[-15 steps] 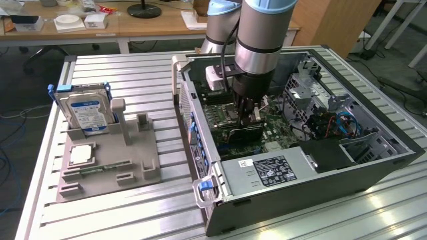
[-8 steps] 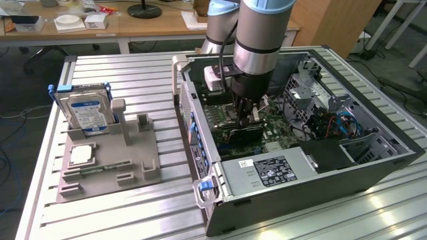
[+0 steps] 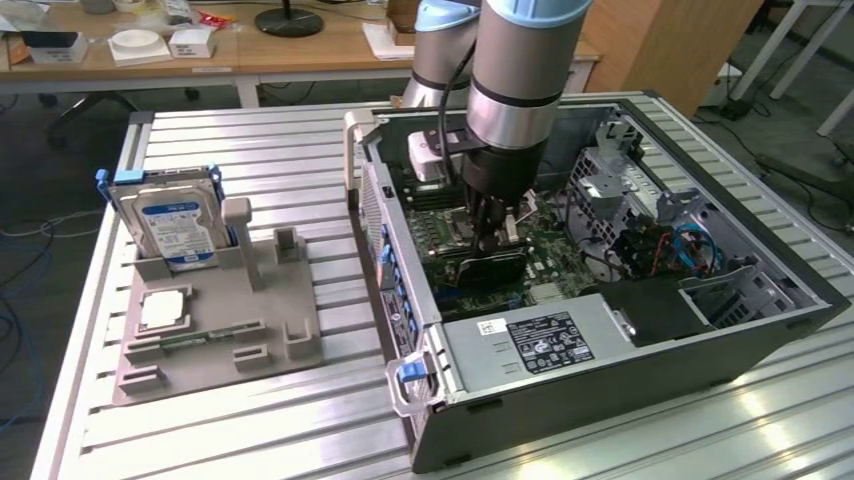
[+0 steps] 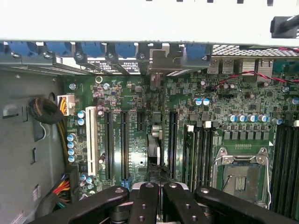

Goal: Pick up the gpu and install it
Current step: 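Press down on the gpu until it lock into place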

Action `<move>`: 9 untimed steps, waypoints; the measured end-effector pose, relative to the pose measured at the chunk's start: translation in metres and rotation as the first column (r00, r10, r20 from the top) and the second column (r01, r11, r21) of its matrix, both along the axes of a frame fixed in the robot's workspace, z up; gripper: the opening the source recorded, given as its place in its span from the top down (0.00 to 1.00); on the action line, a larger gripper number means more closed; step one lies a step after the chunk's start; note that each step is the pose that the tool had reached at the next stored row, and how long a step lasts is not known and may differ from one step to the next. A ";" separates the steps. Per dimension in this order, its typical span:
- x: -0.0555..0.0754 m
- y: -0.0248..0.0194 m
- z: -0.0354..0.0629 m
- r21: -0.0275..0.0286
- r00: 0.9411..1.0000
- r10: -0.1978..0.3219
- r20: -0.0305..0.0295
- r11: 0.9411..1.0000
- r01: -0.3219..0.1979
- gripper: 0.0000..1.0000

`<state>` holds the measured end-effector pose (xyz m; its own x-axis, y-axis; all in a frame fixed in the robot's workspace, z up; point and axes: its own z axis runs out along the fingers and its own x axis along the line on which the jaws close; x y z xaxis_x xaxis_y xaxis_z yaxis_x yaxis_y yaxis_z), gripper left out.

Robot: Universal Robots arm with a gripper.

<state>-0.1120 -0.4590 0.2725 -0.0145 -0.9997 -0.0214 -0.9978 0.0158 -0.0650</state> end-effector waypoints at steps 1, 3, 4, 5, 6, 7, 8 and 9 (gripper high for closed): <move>0.000 0.0000 0.0000 0.000 1.000 0.000 -0.016 1.000 0.000 0.90; 0.000 0.0000 -0.0002 0.000 0.999 0.000 -0.052 1.000 0.000 0.90; 0.000 0.0000 -0.0003 0.000 0.997 0.000 -0.071 1.000 0.000 0.90; 0.001 0.0000 -0.0005 0.000 0.996 0.000 -0.089 1.000 0.000 0.90; 0.002 0.0000 -0.0007 0.000 0.994 0.000 -0.107 1.000 0.000 0.90; 0.003 0.0000 -0.0009 0.000 0.992 0.000 -0.125 1.000 0.000 0.90; 0.004 0.0000 -0.0009 0.000 0.990 0.000 -0.143 1.000 0.000 0.90; 0.005 0.0001 -0.0009 0.000 0.987 0.000 -0.161 1.000 0.000 0.90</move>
